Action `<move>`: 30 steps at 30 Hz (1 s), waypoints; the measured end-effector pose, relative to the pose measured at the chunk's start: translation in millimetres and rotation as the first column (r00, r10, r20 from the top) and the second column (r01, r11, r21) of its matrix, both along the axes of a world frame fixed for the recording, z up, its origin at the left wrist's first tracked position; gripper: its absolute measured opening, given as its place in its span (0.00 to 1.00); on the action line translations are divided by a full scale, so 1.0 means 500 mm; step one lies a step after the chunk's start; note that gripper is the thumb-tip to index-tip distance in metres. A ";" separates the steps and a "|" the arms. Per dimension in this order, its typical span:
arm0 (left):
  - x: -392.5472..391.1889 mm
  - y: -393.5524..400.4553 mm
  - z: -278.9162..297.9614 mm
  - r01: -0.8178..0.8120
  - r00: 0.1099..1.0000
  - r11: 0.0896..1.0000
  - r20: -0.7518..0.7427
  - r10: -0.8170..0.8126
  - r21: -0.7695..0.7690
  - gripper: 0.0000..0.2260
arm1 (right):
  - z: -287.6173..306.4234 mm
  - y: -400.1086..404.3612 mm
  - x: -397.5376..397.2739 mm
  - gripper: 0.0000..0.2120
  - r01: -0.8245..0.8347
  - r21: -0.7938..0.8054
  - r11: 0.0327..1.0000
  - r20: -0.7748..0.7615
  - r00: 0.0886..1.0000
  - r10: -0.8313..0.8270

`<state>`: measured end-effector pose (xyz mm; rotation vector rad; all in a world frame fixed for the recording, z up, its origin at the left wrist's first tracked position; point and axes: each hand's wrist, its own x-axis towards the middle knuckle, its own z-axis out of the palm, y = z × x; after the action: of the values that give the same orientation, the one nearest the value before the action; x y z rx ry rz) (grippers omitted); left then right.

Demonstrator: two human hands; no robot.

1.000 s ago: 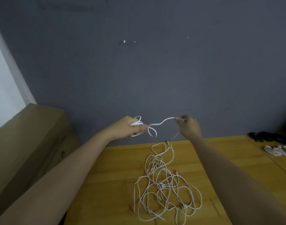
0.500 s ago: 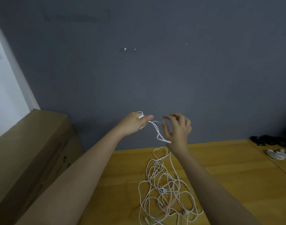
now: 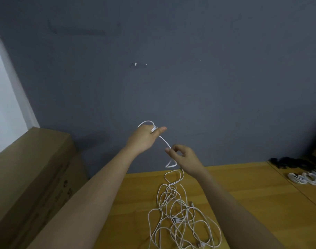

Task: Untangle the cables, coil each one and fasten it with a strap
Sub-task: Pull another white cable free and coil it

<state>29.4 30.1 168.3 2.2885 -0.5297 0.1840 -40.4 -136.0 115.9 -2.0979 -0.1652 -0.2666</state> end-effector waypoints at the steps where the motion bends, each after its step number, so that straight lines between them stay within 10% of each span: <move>1: 0.002 -0.001 -0.001 -0.017 1.000 0.999 -0.012 0.016 -0.036 0.24 | -0.001 0.002 -0.004 0.18 -0.010 0.094 0.996 0.013 1.000 0.008; 5: 0.013 -0.005 0.010 -0.093 0.995 0.986 -0.032 0.090 -0.136 0.23 | -0.008 0.013 -0.008 0.19 0.051 0.324 0.945 0.046 0.996 -0.070; 12: 0.059 0.054 0.055 -0.278 0.959 0.886 -0.047 0.281 -0.371 0.21 | -0.084 -0.058 -0.024 0.27 0.249 0.249 0.936 -0.098 0.968 -0.232; 17: 0.049 0.036 0.030 -0.203 0.979 0.929 -0.064 0.192 -0.310 0.21 | -0.077 -0.065 0.020 0.17 0.440 -0.210 0.873 -0.022 0.890 -0.455; 23: 0.025 -0.014 0.019 -0.092 0.995 0.974 -0.065 0.081 -0.206 0.20 | 0.007 0.032 0.026 0.19 0.145 0.352 0.925 0.005 0.988 -0.157; 26: 0.015 -0.020 0.024 -0.058 0.998 0.980 -0.036 0.052 -0.193 0.19 | 0.027 0.044 0.024 0.19 -0.002 0.642 0.766 -0.092 0.993 0.080; 30: 0.004 -0.003 0.030 0.014 0.996 0.977 -0.087 -0.032 -0.211 0.20 | 0.021 0.019 0.018 0.15 0.011 0.625 0.781 -0.190 0.972 0.138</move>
<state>31.5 28.6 183.3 2.0733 -0.4672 0.1192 -31.2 -126.5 126.4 -1.4355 -0.0034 -0.0239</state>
